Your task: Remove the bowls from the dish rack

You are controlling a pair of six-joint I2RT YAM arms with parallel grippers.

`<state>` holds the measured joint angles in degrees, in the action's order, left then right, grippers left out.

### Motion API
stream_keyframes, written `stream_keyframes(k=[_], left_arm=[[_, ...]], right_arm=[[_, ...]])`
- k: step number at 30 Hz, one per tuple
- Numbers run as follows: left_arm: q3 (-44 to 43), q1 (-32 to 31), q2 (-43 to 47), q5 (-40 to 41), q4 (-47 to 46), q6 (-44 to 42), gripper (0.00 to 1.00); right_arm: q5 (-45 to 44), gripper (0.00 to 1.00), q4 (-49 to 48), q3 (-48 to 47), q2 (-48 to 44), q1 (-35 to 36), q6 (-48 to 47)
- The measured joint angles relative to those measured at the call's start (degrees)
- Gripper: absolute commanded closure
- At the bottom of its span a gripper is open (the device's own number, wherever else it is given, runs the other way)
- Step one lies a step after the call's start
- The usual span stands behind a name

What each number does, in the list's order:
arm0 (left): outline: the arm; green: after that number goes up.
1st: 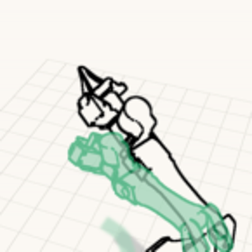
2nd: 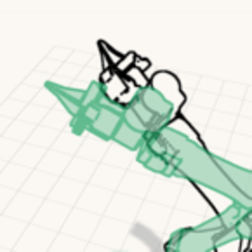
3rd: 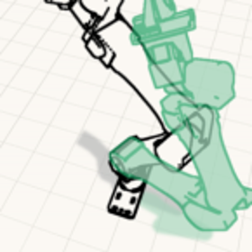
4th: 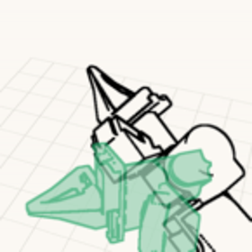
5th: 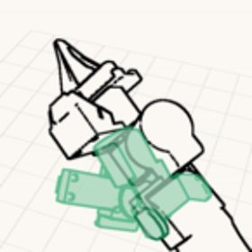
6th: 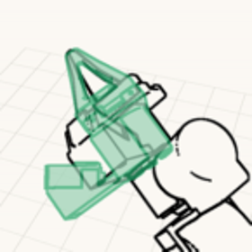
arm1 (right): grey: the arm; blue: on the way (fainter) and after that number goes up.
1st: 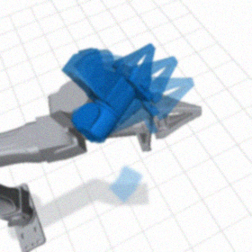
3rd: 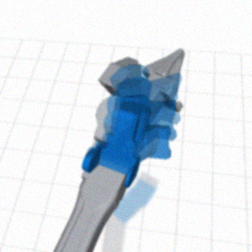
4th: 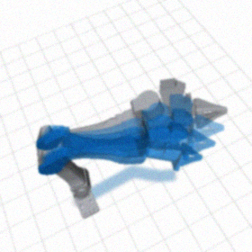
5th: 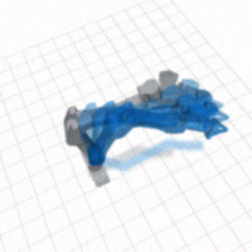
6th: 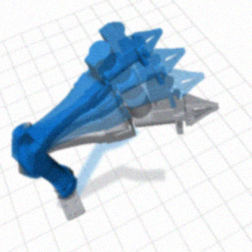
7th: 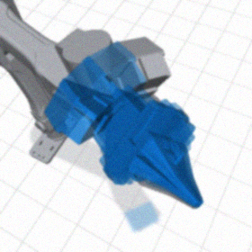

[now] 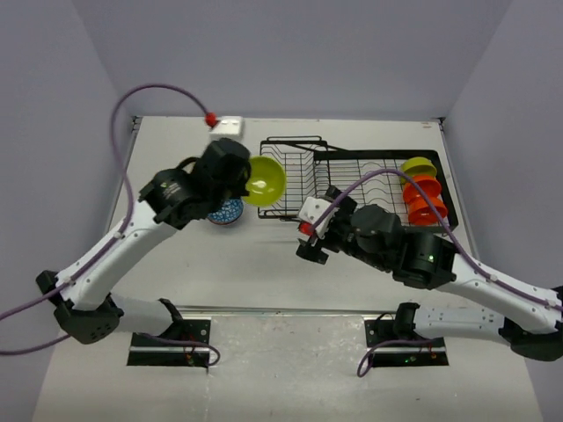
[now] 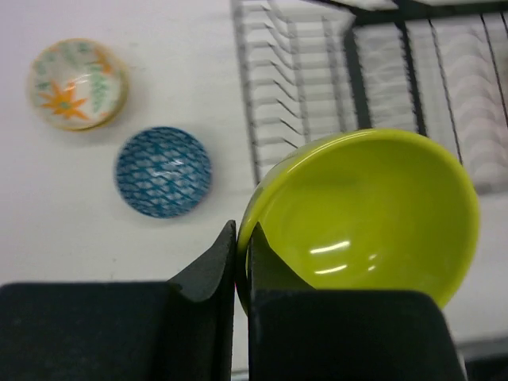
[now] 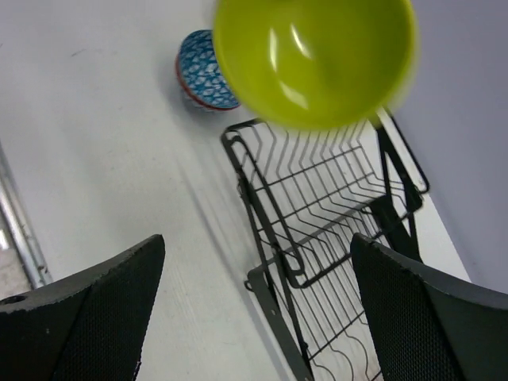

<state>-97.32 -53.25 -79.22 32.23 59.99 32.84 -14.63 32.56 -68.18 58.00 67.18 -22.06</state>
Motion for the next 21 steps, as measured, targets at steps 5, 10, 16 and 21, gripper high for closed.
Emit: stream_keyframes(k=[5,10,16,21], left_arm=[[16.04,29.64,15.13,-2.01,-8.22,1.92,1.00],[30.75,60.81,18.64,-14.84,-19.04,4.04,1.00],[47.25,65.68,9.29,-22.25,-27.41,8.66,1.00],[49.90,65.68,6.05,-22.88,-31.89,11.56,1.00]], right_arm=[[-11.63,0.01,-6.51,7.56,-10.95,-1.14,6.91],[-17.73,0.01,-10.27,11.76,-18.40,-6.91,19.76],[-19.37,0.01,-11.67,16.98,-23.93,-15.45,31.98],[-18.32,0.01,-11.87,21.73,-28.28,-18.91,38.47]])
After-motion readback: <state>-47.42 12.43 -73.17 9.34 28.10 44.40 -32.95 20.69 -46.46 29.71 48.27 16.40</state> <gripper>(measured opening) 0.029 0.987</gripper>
